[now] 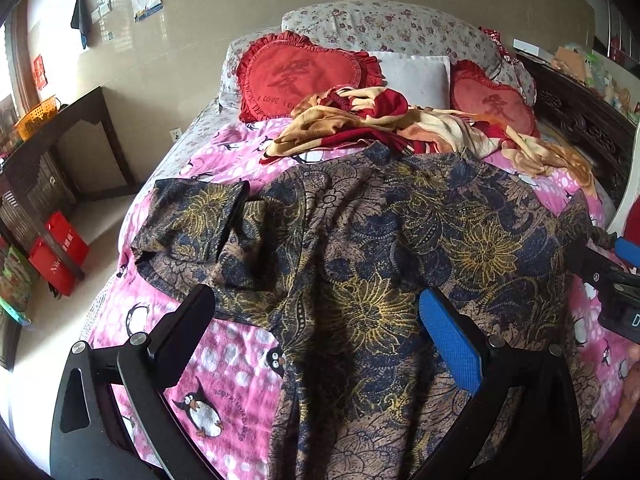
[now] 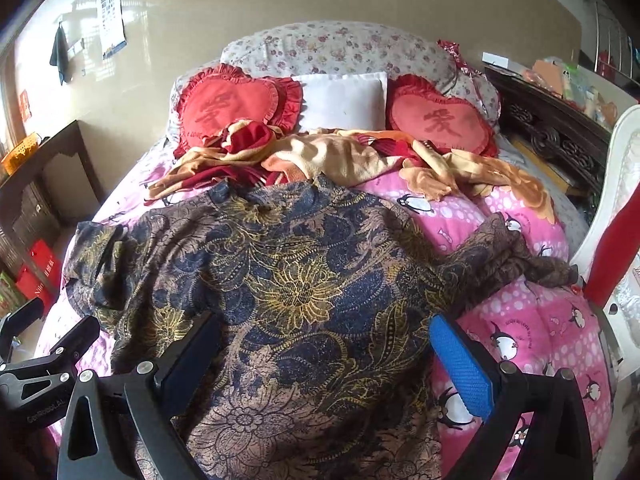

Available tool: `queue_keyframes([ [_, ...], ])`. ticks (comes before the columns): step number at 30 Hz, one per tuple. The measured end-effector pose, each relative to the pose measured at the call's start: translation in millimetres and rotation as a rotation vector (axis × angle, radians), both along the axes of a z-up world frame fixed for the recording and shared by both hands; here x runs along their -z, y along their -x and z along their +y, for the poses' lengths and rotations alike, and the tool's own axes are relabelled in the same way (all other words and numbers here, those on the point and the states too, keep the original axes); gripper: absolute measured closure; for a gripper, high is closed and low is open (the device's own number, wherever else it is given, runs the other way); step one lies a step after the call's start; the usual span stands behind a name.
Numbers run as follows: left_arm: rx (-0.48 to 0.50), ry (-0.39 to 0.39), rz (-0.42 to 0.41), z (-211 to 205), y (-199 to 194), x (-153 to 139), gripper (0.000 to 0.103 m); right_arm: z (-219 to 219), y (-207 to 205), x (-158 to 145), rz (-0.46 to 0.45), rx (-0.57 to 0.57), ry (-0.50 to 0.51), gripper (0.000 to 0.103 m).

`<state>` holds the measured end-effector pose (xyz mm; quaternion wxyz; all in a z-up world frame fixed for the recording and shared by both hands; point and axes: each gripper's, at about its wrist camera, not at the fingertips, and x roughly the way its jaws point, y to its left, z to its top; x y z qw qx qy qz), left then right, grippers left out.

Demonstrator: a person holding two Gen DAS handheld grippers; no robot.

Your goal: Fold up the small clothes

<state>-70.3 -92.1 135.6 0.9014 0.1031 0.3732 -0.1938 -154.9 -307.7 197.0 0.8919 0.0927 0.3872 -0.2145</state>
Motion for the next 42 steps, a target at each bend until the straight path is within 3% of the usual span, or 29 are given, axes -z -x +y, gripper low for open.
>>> queue_keyframes([
  [42, -0.035, -0.002, 0.031, -2.8, -15.8, 20.0, 0.0, -2.1, -18.7, 25.9, 0.056, 0.008, -0.039, 0.0],
])
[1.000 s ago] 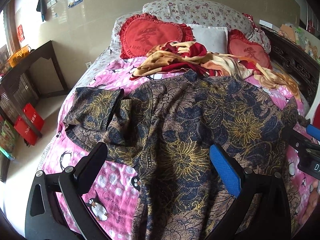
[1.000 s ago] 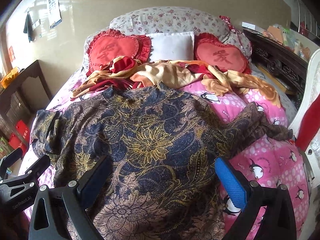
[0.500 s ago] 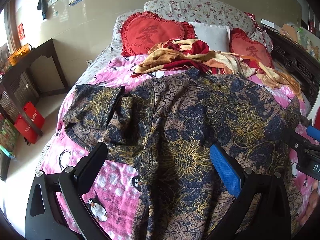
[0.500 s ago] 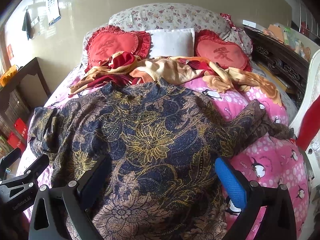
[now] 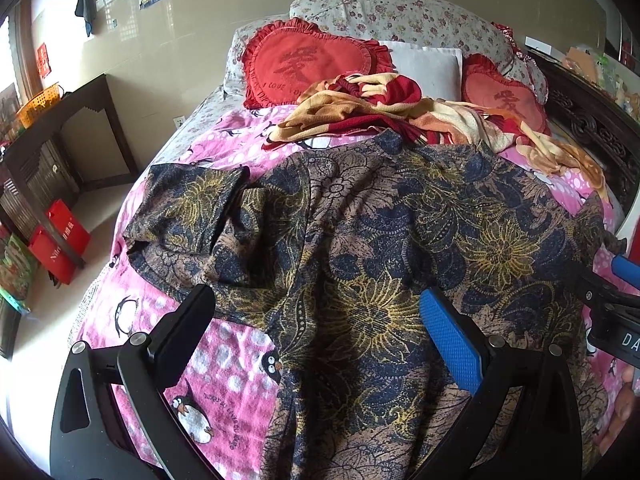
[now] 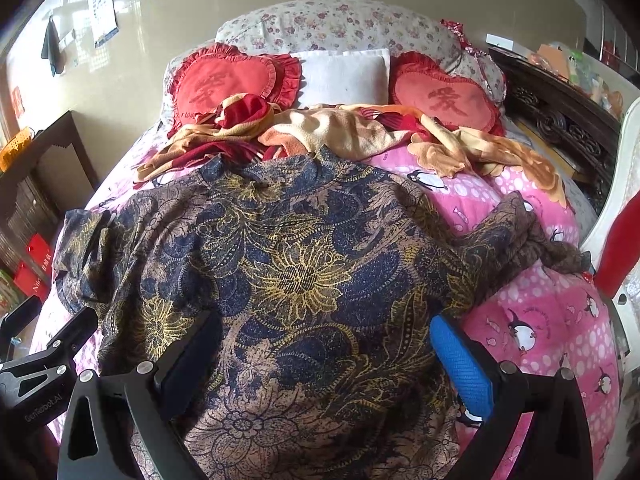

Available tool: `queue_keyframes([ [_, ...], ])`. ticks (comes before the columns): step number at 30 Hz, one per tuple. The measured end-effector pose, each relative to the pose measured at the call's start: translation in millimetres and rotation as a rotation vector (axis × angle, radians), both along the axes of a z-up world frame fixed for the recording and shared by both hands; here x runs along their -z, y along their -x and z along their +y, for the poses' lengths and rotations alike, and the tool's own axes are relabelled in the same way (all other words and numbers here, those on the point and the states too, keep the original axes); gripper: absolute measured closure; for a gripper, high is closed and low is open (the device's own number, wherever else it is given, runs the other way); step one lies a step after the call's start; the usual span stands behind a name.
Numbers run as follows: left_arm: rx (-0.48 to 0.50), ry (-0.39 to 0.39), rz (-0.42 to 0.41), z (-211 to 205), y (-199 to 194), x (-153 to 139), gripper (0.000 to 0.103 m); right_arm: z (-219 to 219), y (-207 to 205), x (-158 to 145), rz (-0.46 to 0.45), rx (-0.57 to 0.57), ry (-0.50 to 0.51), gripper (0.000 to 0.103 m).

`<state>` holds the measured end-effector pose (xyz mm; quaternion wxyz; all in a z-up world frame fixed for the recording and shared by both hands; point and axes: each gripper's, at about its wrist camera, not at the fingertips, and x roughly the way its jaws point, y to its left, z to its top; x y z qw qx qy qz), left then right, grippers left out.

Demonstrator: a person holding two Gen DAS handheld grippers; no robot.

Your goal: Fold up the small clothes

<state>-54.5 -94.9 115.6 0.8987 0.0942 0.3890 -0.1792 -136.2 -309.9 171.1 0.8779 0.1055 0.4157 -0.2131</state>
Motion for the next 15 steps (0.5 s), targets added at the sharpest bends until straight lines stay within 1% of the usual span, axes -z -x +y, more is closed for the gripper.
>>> queue_keyframes([
  [15, -0.008, -0.002, 0.01, -0.9, -3.5, 4.5, 0.0, 4.5, -7.7, 7.3, 0.027, -0.012, 0.001, 0.0],
])
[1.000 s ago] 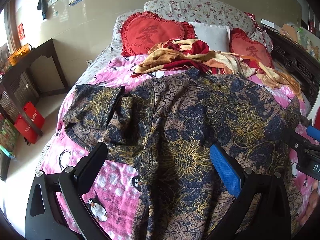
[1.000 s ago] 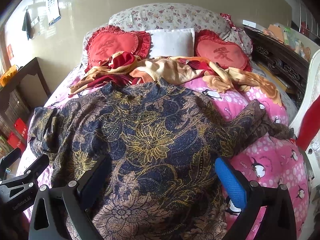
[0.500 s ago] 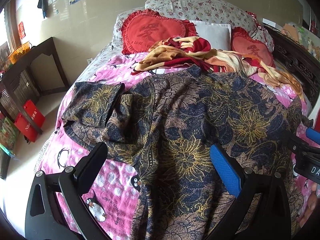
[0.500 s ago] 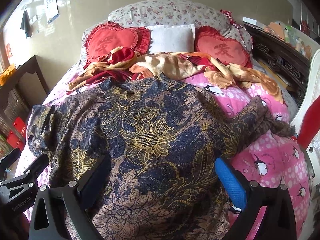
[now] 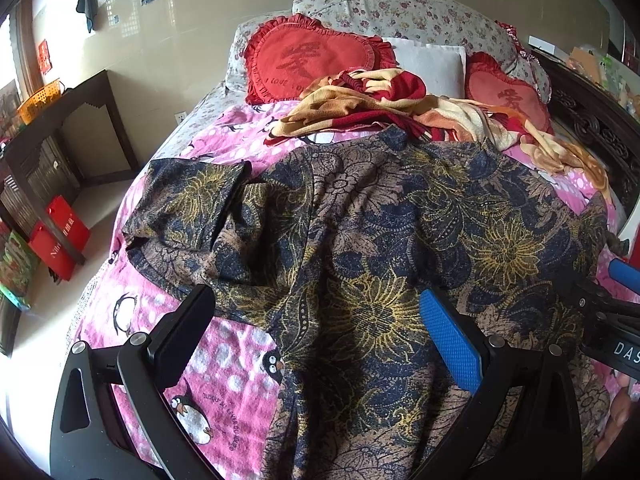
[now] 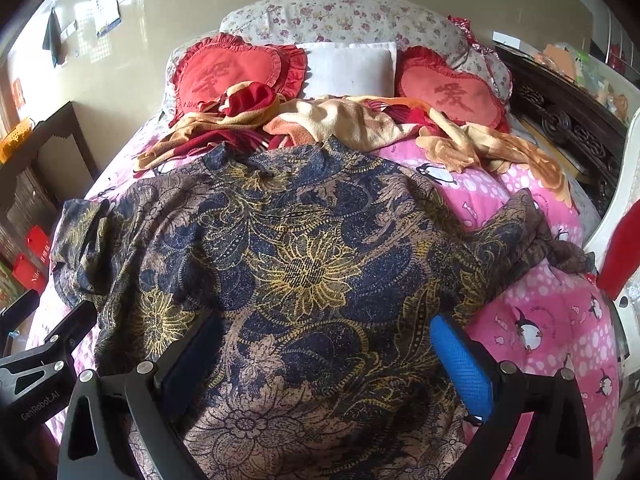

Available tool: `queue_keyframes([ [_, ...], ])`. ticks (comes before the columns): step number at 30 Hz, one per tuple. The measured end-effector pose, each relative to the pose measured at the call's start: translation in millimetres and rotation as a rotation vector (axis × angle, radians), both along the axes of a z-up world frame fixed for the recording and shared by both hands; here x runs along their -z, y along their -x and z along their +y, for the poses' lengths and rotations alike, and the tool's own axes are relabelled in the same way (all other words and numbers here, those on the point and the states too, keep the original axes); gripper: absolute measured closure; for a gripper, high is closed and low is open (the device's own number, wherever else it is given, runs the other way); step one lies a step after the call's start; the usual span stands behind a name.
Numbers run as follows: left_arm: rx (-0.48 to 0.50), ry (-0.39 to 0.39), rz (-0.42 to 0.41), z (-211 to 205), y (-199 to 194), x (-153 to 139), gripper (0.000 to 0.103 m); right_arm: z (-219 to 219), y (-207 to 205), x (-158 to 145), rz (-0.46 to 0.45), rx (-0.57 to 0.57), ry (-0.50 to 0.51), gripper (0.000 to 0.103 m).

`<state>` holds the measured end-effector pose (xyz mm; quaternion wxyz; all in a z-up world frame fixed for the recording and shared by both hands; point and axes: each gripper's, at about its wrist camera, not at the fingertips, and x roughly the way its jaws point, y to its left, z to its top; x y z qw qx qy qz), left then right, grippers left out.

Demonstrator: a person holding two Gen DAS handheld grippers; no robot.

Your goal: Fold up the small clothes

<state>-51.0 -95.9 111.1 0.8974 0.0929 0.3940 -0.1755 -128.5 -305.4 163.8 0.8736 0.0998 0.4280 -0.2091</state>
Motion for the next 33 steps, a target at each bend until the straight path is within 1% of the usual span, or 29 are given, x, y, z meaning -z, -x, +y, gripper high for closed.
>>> queue_keyframes([
  [17, -0.011, 0.005, 0.012, 1.4, -5.4, 3.8, 0.0, 4.3, -8.2, 6.4, 0.026, -0.008, -0.003, 0.0],
  [33, -0.032, 0.009, 0.029, 9.6, -16.3, 9.4, 0.0, 16.3, -24.9, 14.7, 0.049, -0.029, -0.01, 0.0],
])
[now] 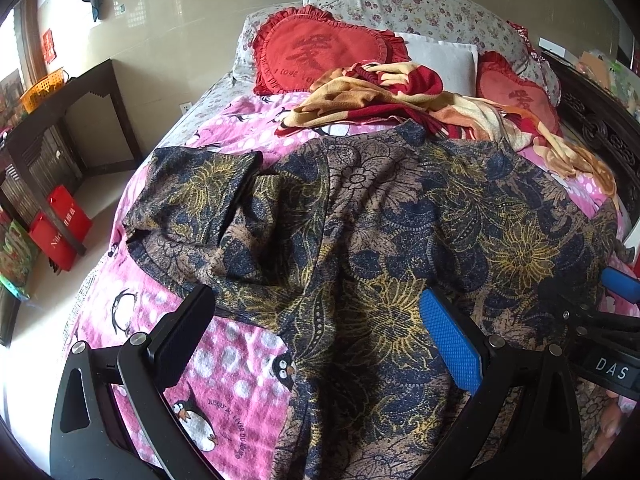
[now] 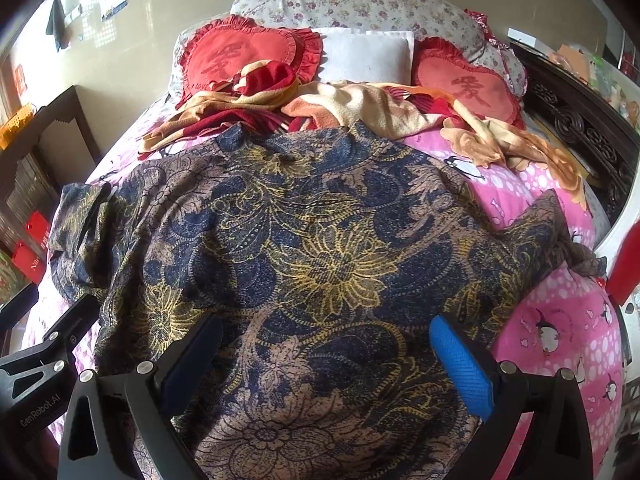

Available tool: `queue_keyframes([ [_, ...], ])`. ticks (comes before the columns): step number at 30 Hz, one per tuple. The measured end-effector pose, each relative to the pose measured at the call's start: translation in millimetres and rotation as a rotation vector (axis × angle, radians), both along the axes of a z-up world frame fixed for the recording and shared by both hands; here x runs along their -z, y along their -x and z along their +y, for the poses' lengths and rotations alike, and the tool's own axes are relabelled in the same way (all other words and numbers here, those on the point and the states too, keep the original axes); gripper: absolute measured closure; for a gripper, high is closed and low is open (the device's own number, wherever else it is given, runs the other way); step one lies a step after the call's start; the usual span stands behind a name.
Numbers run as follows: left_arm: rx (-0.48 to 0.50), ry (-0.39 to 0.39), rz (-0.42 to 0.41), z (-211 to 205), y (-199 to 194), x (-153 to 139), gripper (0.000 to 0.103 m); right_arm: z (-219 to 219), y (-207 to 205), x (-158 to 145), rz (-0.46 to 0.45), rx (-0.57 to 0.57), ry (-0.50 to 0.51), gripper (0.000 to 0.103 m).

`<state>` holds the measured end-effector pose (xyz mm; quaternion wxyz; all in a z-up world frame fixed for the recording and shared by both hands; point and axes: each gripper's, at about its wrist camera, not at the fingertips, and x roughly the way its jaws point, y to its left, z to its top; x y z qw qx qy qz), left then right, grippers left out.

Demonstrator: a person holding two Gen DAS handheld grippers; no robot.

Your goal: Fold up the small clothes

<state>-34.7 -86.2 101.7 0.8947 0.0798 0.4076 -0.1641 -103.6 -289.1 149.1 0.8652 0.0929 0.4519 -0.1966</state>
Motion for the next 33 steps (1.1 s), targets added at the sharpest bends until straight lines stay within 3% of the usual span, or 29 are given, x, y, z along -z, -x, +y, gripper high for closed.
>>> queue_keyframes([
  [14, -0.048, 0.008, 0.019, 23.9, -14.2, 4.8, 0.0, 22.3, -19.1, 6.4, 0.019, -0.061, 0.002, 0.0],
  [17, -0.087, 0.021, 0.026, 44.2, -22.5, 6.6, 0.0, 32.1, -25.7, 5.5, 0.006, -0.103, -0.012, 0.006],
  [21, -0.171, 0.02, 0.038, 78.1, -39.6, 13.5, 0.0, 52.0, -45.1, 0.0, -0.039, -0.205, -0.092, 0.019],
  [27, -0.297, 0.025, 0.087, 121.1, -72.3, 34.4, 0.001, 93.1, -98.2, -12.8, -0.105, -0.383, -0.213, 0.025],
  [33, -0.355, 0.03, 0.148, 141.6, -98.1, 59.0, 0.001, 127.9, -171.3, -8.9, -0.114, -0.47, -0.356, 0.028],
])
